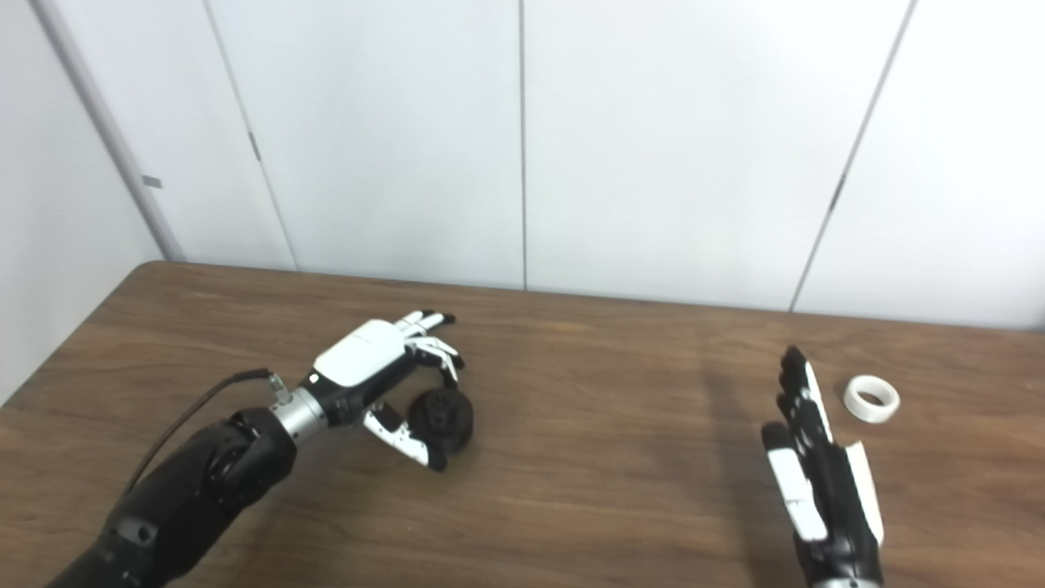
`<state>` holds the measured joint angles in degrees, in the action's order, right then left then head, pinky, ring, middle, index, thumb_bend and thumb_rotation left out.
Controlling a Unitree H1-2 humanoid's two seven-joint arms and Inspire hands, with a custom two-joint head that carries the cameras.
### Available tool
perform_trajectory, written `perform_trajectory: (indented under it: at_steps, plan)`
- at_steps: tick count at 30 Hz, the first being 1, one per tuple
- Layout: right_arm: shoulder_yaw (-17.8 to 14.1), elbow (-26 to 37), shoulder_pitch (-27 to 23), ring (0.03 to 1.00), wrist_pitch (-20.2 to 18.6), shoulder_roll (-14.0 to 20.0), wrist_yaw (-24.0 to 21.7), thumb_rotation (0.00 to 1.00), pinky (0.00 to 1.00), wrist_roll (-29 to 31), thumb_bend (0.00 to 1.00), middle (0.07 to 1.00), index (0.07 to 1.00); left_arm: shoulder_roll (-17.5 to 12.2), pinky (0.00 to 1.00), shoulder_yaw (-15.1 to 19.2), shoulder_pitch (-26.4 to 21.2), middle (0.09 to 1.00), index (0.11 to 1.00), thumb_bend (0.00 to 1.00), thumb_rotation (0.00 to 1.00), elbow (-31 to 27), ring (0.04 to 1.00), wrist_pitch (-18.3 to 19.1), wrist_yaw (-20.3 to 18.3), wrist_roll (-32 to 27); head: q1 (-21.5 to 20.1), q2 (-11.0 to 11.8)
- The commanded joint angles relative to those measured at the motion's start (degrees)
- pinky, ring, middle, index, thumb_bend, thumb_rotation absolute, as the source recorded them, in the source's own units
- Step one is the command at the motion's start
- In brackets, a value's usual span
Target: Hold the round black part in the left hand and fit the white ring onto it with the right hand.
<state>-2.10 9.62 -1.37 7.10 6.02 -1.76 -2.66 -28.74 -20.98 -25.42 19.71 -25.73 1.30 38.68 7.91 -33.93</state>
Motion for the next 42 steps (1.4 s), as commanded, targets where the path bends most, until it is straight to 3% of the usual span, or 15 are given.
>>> perform_trajectory:
  at_steps: [1,5,14,26,34,42]
  plan:
    - [0.12,2.96,-1.77,1.0,0.24,0.12,-0.13,0.9,1.0,0.31,0.49,1.0,1.0,-0.05,1.0,-0.14,-1.07,0.751,0.48,0.52,0.06,-2.34,0.976,-1.12,0.27,-0.69,-0.8,-0.18]
    - [0.12,4.41,-1.84,1.0,-0.72,-0.09,0.07,0.89,1.0,0.03,0.5,1.0,1.0,0.22,1.0,-3.19,-0.55,0.761,0.48,0.52,0.06,-3.89,0.981,-1.17,1.02,-2.05,-1.97,-0.66]
    - [0.38,7.98,-2.8,1.0,-2.14,-0.21,0.09,0.9,1.0,-0.54,0.48,1.0,1.0,1.7,1.0,-7.25,0.18,0.772,0.481,0.52,0.07,-7.8,0.997,-1.16,-1.51,-3.0,-4.77,-2.04]
    - [0.21,13.93,-3.2,1.0,-5.31,-0.66,0.67,0.92,0.98,-3.4,0.46,1.0,1.0,2.36,1.0,-13.07,-1.25,0.774,0.479,0.52,0.06,-5.03,0.997,-1.18,0.32,-3.58,-8.15,-3.67]
    - [-0.61,15.87,-3.0,1.0,-6.5,-0.41,0.8,0.93,0.99,-4.2,0.47,1.0,1.0,2.29,1.0,-14.73,-3.01,0.885,0.479,0.52,0.06,-1.16,1.0,-1.18,3.9,-1.09,-9.25,-4.07]
    - [-1.05,16.8,-2.46,1.0,-7.94,-0.54,1.17,0.93,1.0,-6.31,0.48,1.0,1.0,2.76,1.0,-13.55,-3.41,0.94,0.48,0.52,0.07,-0.06,1.0,-1.17,2.54,-0.47,-10.27,-4.26]
